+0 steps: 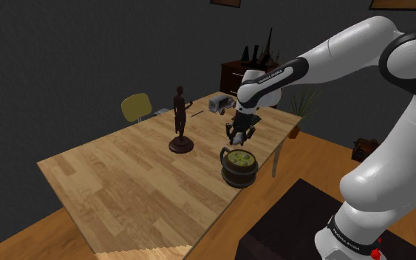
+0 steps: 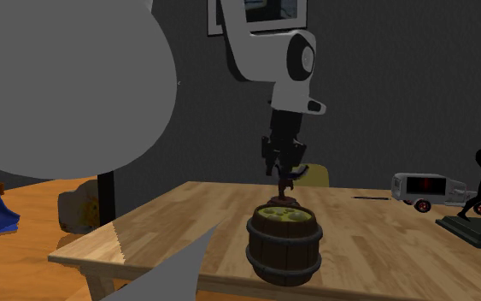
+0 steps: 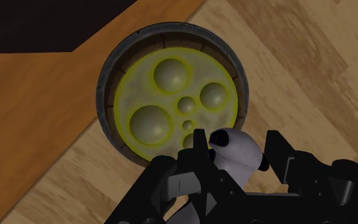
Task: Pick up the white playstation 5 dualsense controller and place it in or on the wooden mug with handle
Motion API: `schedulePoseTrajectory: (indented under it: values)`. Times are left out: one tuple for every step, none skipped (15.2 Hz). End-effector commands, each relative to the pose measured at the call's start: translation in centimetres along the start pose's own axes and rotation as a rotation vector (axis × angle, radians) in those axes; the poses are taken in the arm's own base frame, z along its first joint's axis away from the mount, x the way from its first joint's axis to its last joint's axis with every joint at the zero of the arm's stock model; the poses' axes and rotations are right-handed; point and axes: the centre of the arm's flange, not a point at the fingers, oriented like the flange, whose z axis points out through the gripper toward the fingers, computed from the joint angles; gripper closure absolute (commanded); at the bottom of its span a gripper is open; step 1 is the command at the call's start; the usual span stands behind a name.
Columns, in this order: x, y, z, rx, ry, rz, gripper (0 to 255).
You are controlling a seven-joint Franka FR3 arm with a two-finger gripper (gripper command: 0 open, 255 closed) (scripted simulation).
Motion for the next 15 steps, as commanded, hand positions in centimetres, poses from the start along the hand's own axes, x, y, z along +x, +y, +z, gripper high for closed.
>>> schedulePoseTrajectory:
  values:
    - [0.3,0.3,1.0,0.0,0.0,-0.001,255]
    - [0.3,0.4,1.5,0.0,0.0,-0.001,255]
    - [0.4,0.4,2.0,0.0,0.0,-0.001,255]
    - [0.4,0.5,2.5,0.0,0.0,-0.001,255]
    - [0.5,0.6,3.1,0.0,0.0,-0.001,255]
    - [0.5,0.6,3.6,0.0,0.0,-0.001,255]
    - [0.6,0.7,4.1,0.0,0.0,-0.001,255]
    - [0.6,0.8,4.6,0.0,0.0,-0.001,255]
    - [0.7,0.8,5.1,0.0,0.0,-0.001,255]
    - [0.7,0.9,5.7,0.0,0.0,-0.001,255]
    - [0.8,0.9,6.2,0.0,0.0,-0.001,255]
    - [0.8,1.0,6.5,0.0,0.0,-0.001,255]
    - [0.8,1.0,6.5,0.0,0.0,-0.001,255]
    - [0.8,1.0,6.5,0.0,0.0,-0.001,255]
    - [0.8,1.0,6.5,0.0,0.0,-0.001,255]
